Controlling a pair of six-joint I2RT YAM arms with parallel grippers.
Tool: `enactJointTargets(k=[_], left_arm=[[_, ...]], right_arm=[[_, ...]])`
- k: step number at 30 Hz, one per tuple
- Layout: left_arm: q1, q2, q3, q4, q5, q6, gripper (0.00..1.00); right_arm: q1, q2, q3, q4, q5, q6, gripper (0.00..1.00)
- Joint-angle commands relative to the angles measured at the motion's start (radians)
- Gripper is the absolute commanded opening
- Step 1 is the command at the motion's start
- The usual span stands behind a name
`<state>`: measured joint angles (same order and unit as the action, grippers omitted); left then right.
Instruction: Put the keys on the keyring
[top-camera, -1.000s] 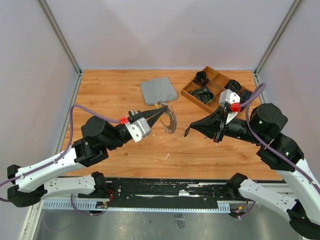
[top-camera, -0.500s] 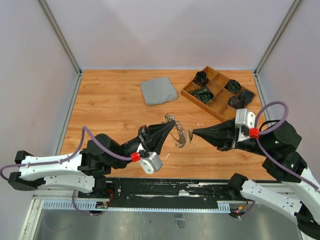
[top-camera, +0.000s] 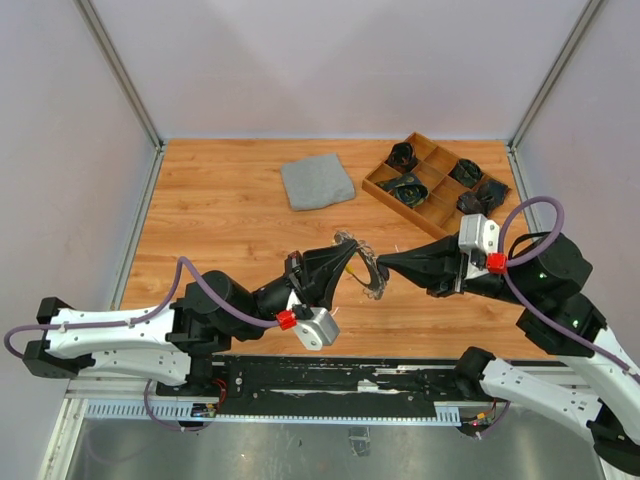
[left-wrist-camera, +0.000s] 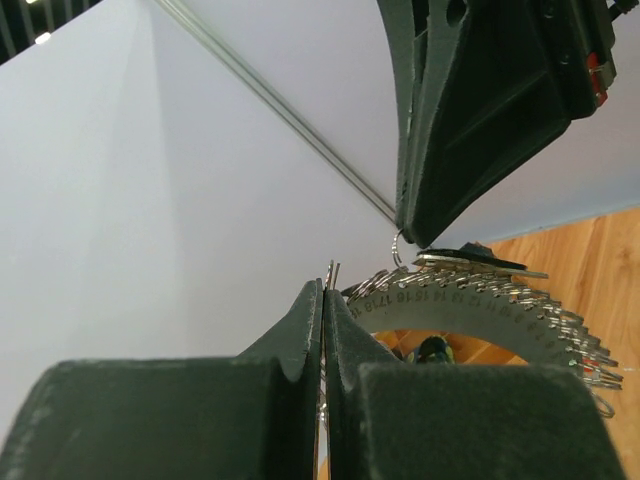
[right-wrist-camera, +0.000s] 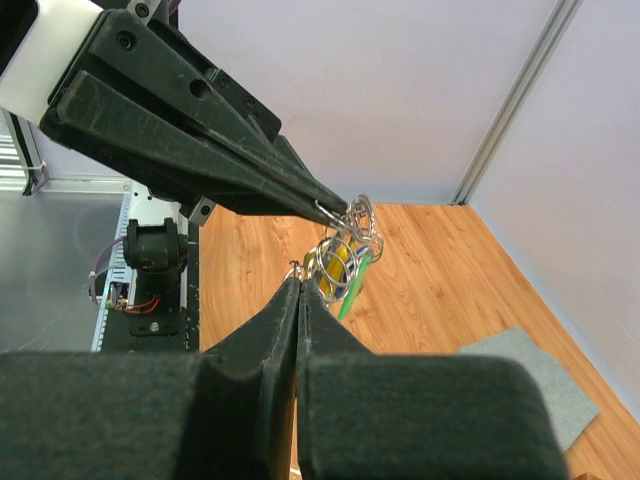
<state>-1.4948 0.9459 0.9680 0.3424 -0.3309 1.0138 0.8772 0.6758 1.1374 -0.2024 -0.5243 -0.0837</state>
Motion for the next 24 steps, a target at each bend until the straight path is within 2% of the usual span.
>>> enactJointTargets(k=[1, 24], left_arm=[[-0.011, 0.005, 0.018, 0.05, -0.004, 0.002, 0.01], [-0.014, 0.036, 0.038, 0.03, 0.011, -0.017, 0.01]], right_arm=[[0.017, 0.006, 0.033, 0.057, -0.015, -0.018, 0.01], [0.017, 0.015, 0.012, 0.104, 0.054, 0.022, 0.01]])
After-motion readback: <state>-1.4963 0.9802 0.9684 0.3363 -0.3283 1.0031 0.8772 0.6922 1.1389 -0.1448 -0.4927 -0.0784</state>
